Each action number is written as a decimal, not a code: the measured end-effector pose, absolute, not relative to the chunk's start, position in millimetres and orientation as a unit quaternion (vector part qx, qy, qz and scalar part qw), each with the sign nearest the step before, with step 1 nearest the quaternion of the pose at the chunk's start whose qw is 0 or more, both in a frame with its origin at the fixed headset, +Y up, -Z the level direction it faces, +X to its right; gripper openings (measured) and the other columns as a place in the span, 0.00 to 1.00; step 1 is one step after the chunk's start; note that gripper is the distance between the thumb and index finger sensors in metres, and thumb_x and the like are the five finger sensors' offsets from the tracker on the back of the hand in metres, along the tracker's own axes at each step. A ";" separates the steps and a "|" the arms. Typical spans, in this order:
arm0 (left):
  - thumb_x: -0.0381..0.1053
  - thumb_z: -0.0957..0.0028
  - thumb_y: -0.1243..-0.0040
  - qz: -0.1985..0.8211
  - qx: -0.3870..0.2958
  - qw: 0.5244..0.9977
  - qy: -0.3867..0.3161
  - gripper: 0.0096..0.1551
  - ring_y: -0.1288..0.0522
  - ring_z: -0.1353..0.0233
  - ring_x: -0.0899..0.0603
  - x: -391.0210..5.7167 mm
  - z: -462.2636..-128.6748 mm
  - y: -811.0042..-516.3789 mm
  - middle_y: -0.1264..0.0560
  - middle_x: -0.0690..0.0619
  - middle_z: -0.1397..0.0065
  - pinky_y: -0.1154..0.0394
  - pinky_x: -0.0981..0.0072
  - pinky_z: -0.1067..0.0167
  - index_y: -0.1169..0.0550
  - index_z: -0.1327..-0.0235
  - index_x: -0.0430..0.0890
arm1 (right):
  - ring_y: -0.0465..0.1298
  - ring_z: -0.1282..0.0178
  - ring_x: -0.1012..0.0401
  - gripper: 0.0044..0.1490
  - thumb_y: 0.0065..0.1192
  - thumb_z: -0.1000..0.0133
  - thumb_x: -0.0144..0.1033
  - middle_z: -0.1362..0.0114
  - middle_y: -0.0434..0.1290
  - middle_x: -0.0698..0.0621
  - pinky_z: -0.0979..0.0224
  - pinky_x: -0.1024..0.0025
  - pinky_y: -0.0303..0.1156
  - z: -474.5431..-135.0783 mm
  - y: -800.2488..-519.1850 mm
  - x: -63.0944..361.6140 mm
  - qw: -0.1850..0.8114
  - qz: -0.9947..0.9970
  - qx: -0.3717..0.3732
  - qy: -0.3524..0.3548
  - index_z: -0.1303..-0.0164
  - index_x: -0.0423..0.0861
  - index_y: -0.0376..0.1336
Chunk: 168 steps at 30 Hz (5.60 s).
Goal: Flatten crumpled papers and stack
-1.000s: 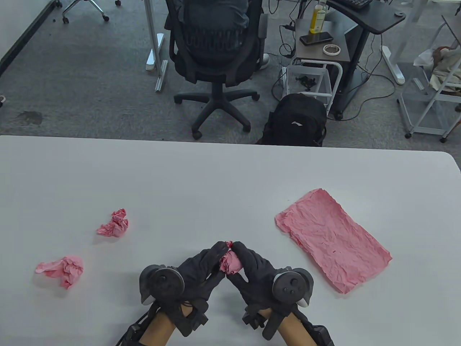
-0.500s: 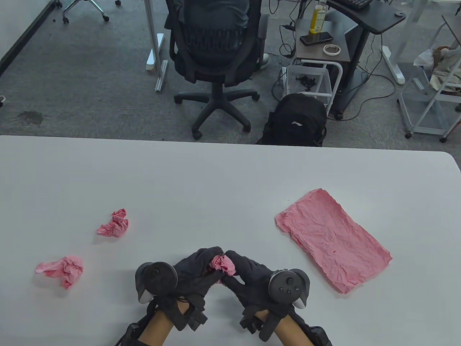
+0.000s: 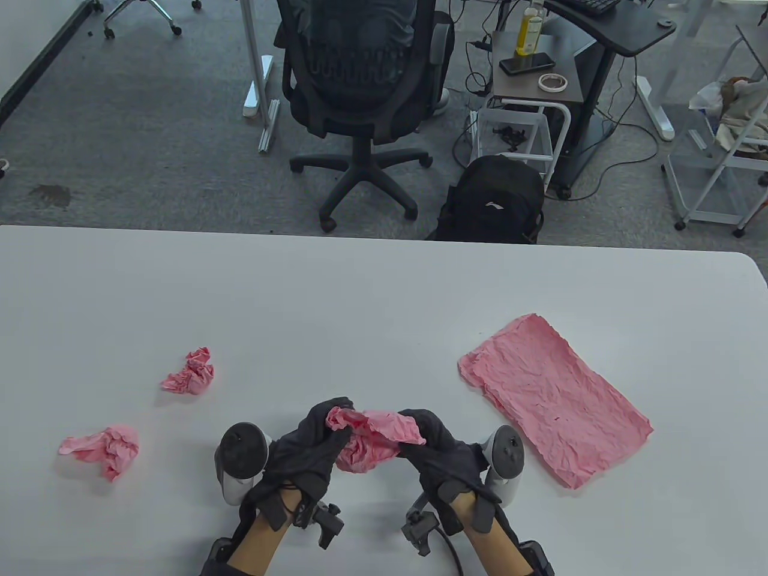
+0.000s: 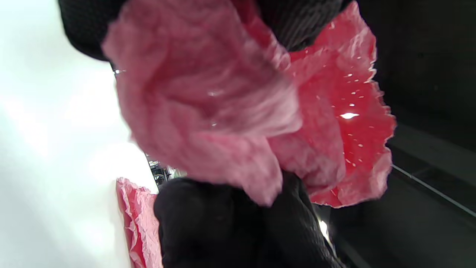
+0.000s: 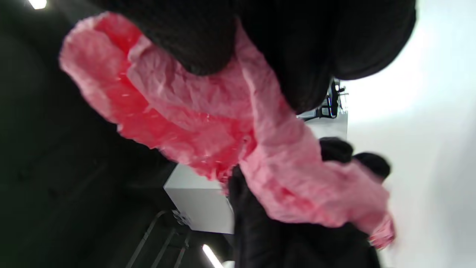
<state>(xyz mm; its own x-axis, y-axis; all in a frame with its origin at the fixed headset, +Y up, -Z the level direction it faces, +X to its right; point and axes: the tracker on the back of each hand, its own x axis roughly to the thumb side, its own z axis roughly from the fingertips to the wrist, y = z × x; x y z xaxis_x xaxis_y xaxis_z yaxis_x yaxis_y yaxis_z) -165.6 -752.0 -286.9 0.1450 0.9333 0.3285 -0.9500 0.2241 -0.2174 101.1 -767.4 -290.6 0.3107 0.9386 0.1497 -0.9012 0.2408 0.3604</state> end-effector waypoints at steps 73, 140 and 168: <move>0.81 0.54 0.36 0.449 -0.052 0.864 -0.219 0.81 0.60 0.15 0.25 -158.5 -286.5 -751.2 0.70 0.41 0.18 0.50 0.23 0.26 0.77 0.27 0.48 | 0.85 0.65 0.55 0.26 0.65 0.42 0.46 0.70 0.81 0.54 0.53 0.50 0.78 -290.5 -732.4 136.6 0.743 0.641 0.190 -0.039 0.44 0.40 0.71; 0.53 0.48 0.30 0.155 0.023 0.965 -0.213 0.37 0.35 0.19 0.31 -184.0 -291.2 -735.2 0.35 0.46 0.19 0.42 0.27 0.27 0.28 0.23 0.54 | 0.87 0.78 0.54 0.28 0.71 0.48 0.42 0.66 0.86 0.48 0.73 0.61 0.80 -310.7 -757.7 163.2 0.344 0.938 0.030 0.001 0.43 0.38 0.71; 0.62 0.45 0.38 0.176 -0.184 0.943 -0.214 0.32 0.41 0.15 0.32 -173.0 -302.1 -770.2 0.35 0.46 0.19 0.49 0.25 0.26 0.19 0.35 0.43 | 0.63 0.26 0.34 0.26 0.57 0.44 0.37 0.31 0.72 0.37 0.31 0.26 0.51 -300.1 -769.0 103.2 0.317 0.907 0.231 0.153 0.40 0.37 0.67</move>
